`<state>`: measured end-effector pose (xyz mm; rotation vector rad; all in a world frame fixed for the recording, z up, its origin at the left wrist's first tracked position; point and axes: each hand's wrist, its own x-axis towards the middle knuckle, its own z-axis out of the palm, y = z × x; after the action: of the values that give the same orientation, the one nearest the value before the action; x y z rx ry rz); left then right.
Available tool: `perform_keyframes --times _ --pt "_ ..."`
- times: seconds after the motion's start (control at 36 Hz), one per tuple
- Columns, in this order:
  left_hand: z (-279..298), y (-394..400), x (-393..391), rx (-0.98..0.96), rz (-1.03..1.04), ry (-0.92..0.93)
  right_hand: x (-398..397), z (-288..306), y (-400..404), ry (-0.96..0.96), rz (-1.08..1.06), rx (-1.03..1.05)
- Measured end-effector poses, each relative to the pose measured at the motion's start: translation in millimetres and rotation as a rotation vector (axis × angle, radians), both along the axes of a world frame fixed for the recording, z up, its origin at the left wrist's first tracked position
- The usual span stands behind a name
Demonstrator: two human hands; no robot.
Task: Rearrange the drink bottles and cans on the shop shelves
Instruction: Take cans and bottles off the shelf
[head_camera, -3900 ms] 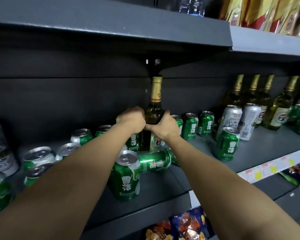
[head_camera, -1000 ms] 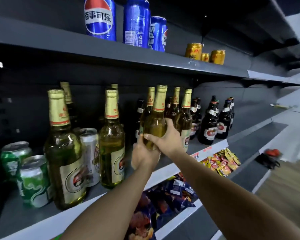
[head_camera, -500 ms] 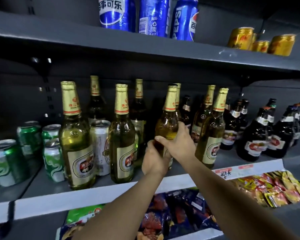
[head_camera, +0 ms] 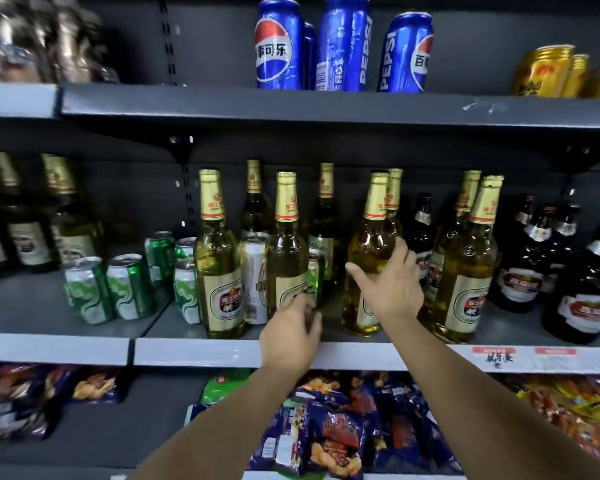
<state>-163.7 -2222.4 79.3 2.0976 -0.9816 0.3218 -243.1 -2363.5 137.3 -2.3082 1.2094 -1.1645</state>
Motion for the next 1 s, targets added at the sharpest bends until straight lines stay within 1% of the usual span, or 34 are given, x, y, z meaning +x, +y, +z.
perform_keyframes --times 0.08,0.14,0.25,0.31,0.36,0.39,0.44,0.5,0.58,0.64,0.72,0.86,1.0 --pt "5.4 22.8 12.8 -0.006 0.027 -0.095 -0.4 -2.5 16.7 -0.170 -0.049 -0.219" --pt "9.8 40.3 22.0 0.002 0.036 -0.151 6.9 0.8 37.3 -0.255 0.044 -0.336" --pt "17.5 79.9 49.4 0.070 0.161 -0.182 44.3 14.9 96.0 -0.226 0.319 -0.611" --pt "17.7 105.5 69.6 0.067 0.189 -0.184 70.7 22.0 131.4 -0.192 0.434 -0.684" --pt "17.2 136.3 91.4 0.029 0.202 -0.173 100.2 26.1 167.0 -0.126 0.539 -0.696" --pt "16.8 153.0 103.6 0.034 0.226 -0.168 115.2 27.7 184.5 -0.072 0.582 -0.684" --pt "16.2 187.5 128.6 0.063 0.285 -0.166 145.8 28.9 215.7 0.096 0.634 -0.628" --pt "15.2 220.0 154.4 0.082 0.324 -0.148 175.0 27.9 238.0 0.257 0.662 -0.536" --pt "13.5 261.1 192.5 0.119 0.363 -0.083 216.2 24.9 257.3 0.468 0.635 -0.392" --pt "14.9 279.7 215.8 0.133 0.369 -0.018 241.3 22.7 260.8 0.574 0.623 -0.264" --pt "20.0 290.3 244.7 0.101 0.344 0.078 266.1 21.0 257.3 0.640 0.604 -0.117" --pt "27.3 275.8 279.2 0.020 0.209 0.252 285.1 17.4 248.3 0.665 0.604 0.007" --pt "25.7 245.0 300.2 0.029 0.051 0.379 308.0 5.3 245.0 0.654 0.602 0.074"
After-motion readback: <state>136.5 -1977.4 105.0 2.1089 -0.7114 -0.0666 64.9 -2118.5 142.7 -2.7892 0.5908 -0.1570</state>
